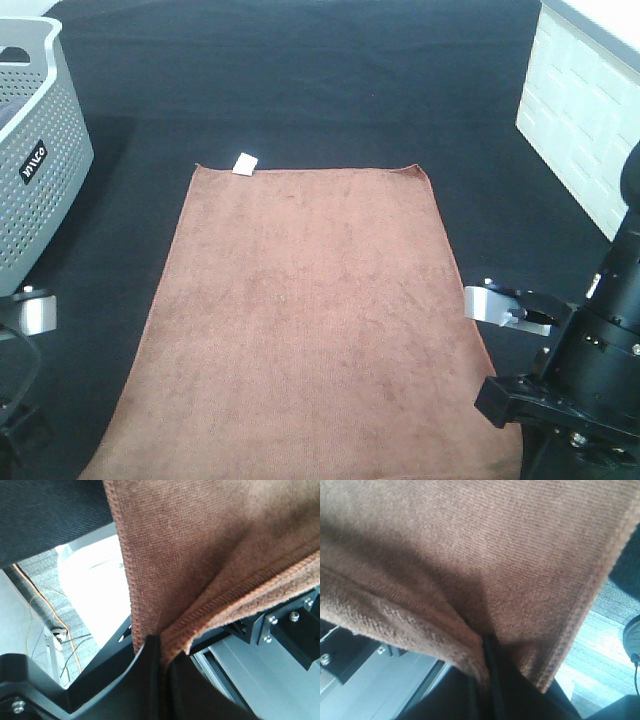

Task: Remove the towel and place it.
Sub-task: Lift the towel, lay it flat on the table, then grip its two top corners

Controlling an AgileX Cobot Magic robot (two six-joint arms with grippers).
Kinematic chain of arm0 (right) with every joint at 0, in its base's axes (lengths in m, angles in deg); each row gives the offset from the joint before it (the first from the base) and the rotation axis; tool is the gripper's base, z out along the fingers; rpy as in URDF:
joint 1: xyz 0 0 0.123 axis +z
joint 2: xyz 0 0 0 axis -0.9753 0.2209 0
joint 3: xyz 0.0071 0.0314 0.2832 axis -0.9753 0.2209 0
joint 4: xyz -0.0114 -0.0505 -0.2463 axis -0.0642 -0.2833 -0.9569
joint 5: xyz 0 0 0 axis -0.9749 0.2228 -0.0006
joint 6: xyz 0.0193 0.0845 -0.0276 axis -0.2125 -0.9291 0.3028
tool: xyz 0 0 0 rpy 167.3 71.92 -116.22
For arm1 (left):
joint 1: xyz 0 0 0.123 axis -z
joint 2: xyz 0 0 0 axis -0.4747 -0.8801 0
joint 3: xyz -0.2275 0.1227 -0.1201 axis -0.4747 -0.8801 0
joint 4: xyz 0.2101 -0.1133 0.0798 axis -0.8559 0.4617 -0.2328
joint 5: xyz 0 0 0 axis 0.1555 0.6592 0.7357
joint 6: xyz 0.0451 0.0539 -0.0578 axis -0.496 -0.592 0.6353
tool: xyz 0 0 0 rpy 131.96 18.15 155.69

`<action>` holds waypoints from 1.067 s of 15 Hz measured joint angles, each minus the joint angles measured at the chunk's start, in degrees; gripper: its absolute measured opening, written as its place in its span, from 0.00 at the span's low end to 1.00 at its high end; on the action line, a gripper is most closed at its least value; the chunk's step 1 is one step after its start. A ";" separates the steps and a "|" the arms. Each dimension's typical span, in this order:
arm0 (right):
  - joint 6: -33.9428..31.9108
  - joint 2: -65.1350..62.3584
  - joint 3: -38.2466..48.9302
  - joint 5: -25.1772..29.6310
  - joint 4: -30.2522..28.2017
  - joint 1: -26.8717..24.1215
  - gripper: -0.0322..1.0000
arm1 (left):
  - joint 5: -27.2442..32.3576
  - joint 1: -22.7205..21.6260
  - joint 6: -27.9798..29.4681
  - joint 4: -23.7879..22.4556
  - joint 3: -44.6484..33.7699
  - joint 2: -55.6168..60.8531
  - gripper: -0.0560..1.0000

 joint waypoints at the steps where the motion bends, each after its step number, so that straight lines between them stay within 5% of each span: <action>1: 0.29 0.40 0.00 -0.34 0.00 -0.11 0.03 | 0.06 0.00 -1.32 0.17 0.00 -0.92 0.05; 8: 1.49 0.69 0.17 -1.66 -0.11 -0.46 0.03 | 1.15 2.81 -5.56 -0.52 3.09 -9.45 0.05; 12: 2.29 0.74 0.17 -1.95 -1.32 -0.57 0.03 | 1.26 8.02 -3.90 -2.98 6.19 -12.83 0.05; 16: 2.29 0.74 0.46 -2.12 -1.78 -0.69 0.07 | 2.01 8.42 -2.75 -2.58 7.22 -13.18 0.05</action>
